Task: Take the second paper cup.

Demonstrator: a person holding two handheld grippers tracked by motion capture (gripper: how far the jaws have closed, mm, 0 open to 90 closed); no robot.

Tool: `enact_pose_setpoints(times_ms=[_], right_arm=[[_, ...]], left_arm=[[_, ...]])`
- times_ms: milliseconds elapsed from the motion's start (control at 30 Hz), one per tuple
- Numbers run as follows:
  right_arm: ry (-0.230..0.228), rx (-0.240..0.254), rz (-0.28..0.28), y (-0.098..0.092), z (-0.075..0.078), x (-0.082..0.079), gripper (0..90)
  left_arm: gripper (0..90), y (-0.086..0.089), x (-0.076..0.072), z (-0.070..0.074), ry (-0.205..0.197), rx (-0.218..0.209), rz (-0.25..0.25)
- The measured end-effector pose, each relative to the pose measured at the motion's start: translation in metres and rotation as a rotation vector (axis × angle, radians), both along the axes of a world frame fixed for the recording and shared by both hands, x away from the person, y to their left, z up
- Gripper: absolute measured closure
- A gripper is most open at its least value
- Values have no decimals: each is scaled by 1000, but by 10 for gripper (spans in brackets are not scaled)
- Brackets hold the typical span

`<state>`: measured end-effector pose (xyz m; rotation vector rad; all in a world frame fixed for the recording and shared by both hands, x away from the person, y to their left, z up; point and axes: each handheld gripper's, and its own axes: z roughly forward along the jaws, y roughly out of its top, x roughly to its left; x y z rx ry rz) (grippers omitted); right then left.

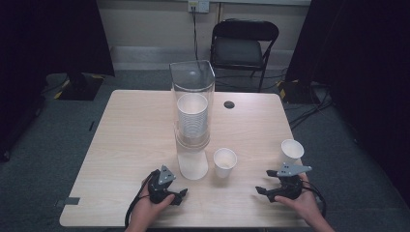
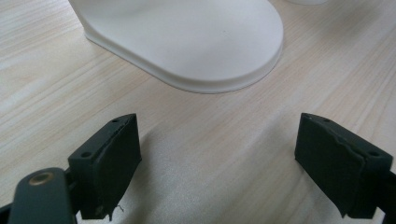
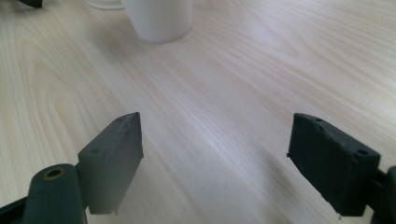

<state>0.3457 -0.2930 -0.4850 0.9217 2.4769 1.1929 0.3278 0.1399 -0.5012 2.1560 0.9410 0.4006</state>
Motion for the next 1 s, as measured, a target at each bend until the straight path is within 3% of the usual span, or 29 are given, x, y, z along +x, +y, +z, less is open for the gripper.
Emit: enact_pose_setpoints(times_ms=[400,667,867,1000], right_arm=[[0,-1,-35,-26,-4,-10,164],[-8,-33,-36,-38,-7,-14,151],[8,-50,-65,-44,-14,-14,150],[-6,-70,-58,-44,-14,-14,146]], left_arm=[[138,0,0,0,0,0,0],[138,-1,0,0,-1,-14,9],[138,0,0,0,0,0,0],[138,0,0,0,0,0,0]])
